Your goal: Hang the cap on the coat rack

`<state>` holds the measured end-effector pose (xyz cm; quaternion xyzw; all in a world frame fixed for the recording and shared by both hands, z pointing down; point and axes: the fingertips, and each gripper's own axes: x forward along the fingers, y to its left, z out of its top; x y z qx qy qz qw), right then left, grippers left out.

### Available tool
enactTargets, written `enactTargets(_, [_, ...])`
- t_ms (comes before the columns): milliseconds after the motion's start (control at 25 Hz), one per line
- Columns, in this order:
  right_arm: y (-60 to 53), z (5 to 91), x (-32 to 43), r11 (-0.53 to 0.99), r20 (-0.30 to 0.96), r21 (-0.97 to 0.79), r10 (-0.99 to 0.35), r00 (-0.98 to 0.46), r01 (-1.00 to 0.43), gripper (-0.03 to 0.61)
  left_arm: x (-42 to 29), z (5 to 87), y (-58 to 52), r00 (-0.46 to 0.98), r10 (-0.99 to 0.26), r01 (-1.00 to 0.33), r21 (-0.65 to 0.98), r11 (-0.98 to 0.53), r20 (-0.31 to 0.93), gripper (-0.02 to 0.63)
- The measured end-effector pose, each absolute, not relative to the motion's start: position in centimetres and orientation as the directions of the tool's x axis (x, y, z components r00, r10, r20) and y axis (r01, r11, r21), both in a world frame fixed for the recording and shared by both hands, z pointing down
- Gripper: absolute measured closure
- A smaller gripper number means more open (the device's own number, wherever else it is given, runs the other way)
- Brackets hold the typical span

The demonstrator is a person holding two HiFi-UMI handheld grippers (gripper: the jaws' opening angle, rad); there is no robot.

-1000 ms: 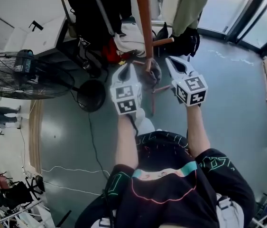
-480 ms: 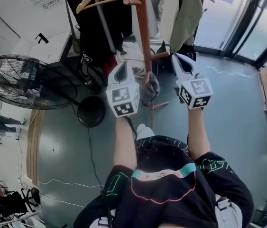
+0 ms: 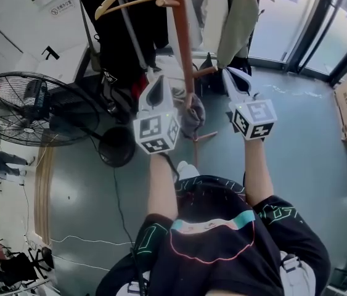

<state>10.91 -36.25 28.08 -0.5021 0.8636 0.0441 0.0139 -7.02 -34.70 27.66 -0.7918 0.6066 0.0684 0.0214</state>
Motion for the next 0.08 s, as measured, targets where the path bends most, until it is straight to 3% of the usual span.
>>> enactTargets(80, [-36.18, 28.04, 10.93, 0.487, -0.070, 0.063, -0.868, -0.491, -0.871, 0.575, -7.06, 27.67, -34.71, 0.258, -0.956, -0.963, 0.049, -0.267, -0.137, 0.603])
